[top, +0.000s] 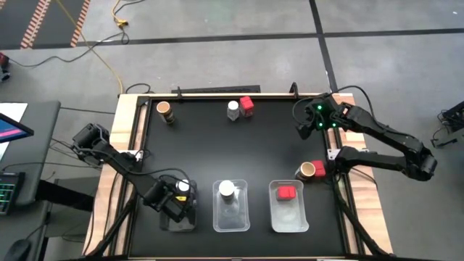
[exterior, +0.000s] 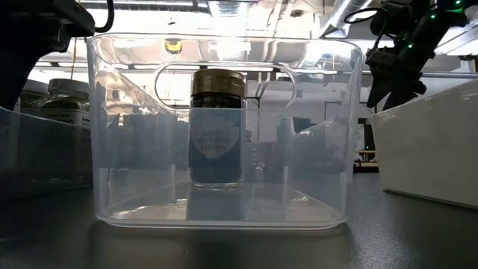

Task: Sort spices by type
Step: Put the left white seasoning bottle into the black bin, then put the top red seasoning can into the white bin

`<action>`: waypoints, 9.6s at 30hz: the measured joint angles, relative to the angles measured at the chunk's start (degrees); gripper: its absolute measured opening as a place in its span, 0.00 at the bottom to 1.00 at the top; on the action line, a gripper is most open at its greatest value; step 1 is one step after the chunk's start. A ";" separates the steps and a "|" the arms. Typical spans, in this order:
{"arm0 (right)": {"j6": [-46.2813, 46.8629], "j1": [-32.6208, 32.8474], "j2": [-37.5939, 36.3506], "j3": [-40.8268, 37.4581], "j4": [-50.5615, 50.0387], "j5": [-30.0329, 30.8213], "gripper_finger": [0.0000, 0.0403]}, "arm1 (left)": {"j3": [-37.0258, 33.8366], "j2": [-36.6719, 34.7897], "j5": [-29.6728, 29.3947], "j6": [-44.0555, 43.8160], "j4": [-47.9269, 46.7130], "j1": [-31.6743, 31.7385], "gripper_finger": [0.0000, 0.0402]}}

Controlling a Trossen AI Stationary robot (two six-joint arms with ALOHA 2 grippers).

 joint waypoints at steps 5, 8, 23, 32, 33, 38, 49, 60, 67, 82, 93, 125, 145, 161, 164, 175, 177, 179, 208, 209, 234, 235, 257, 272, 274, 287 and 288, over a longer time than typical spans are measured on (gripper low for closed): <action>0.11 -0.01 -0.02 0.00 -0.22 0.00 0.90 | 0.00 0.00 0.01 -0.16 0.00 0.00 0.55; 0.10 -0.01 0.00 0.00 -0.29 0.00 0.90 | 0.00 0.00 0.01 0.16 -0.02 -0.01 0.55; 0.07 -0.01 -0.01 0.00 -0.31 0.00 0.90 | 0.00 0.00 1.67 -1.32 -1.16 0.00 0.55; 0.04 -0.01 -0.01 0.00 -0.32 0.00 0.90 | 0.00 0.00 1.72 -2.50 -2.13 0.00 0.55; 0.04 0.01 0.00 0.00 -0.32 0.00 0.90 | 0.00 0.00 1.72 -2.62 -2.19 -0.02 0.55; -0.02 0.00 0.00 0.00 -0.31 0.00 0.90 | 0.01 0.00 1.72 -2.83 -2.62 0.00 0.55; -0.04 0.01 -0.01 0.00 -0.31 0.00 0.90 | 3.13 0.02 1.91 -2.83 -6.82 -0.01 0.55; -0.02 0.01 -0.01 0.00 -0.31 0.00 0.90 | 3.17 0.01 1.92 -3.27 -6.81 -0.02 0.55; 0.00 -0.01 0.00 0.00 -0.31 0.00 0.90 | 3.17 0.01 1.94 -3.25 -6.92 -0.02 0.55; 0.00 0.00 0.00 0.00 -0.31 0.00 0.90 | 3.17 0.01 1.91 -3.21 -7.34 -0.02 0.55; 0.00 0.01 -0.01 0.00 -0.31 0.00 0.90 | 3.17 0.00 1.93 -3.06 -7.58 -0.01 0.62; -0.04 -0.01 0.00 0.00 -0.33 0.00 0.90 | 3.17 -7.54 2.76 -3.25 -9.56 0.00 0.63; 0.03 0.01 -0.02 0.00 -0.33 0.00 0.90 | 3.17 -17.17 -16.52 4.77 -9.13 2.23 0.63; 5.05 -0.01 0.00 0.00 5.60 0.00 0.90 | 3.17 -18.56 -29.30 43.54 -10.78 25.75 0.63; 8.71 -0.01 0.00 0.00 10.66 0.00 0.90 | 3.17 -20.01 -29.45 53.38 -9.75 32.65 0.63; 11.93 5.40 3.37 0.00 32.53 -0.04 0.90 | 3.17 -25.23 -29.87 93.62 4.00 48.00 0.63; 11.87 7.12 5.50 0.00 36.57 -0.04 0.90 | 2.58 -26.02 -29.90 98.83 7.46 49.84 0.63; 11.96 8.70 7.99 0.00 40.05 -0.02 0.90 | 1.01 -27.01 -29.25 103.47 11.15 51.44 0.63; -0.14 13.89 52.70 53.26 14.68 1.68 0.82 | -25.62 -60.72 -11.04 106.91 27.96 58.69 0.63; -0.37 13.91 54.42 55.58 13.33 1.68 0.82 | -25.62 -61.15 -11.07 106.37 27.39 58.69 0.63; -7.55 8.99 70.27 77.00 -10.22 1.60 0.85 | -25.62 -61.83 -12.04 99.81 21.63 58.69 0.63; -7.54 8.43 70.27 77.00 -10.40 1.60 0.86 | -25.62 -61.83 -12.50 99.81 21.64 58.69 0.63; 6.60 0.47 70.70 73.98 -9.53 1.53 0.93 | -25.60 -61.65 -16.45 99.77 21.97 58.67 0.63; 7.45 2.69 70.71 64.30 -3.21 1.42 0.92 | -25.59 -57.83 -16.71 99.79 22.17 58.66 0.63; 7.48 2.88 70.44 62.83 -1.39 1.20 0.92 | -25.59 -57.58 -16.71 99.81 22.50 58.66 0.63; 7.01 3.46 70.61 56.35 4.84 -0.43 0.92 | -25.59 -57.59 -16.82 100.84 23.87 58.66 0.63; 6.99 3.46 70.55 56.35 4.71 -0.48 0.92 | -25.59 -57.59 -16.82 100.81 23.87 58.66 0.63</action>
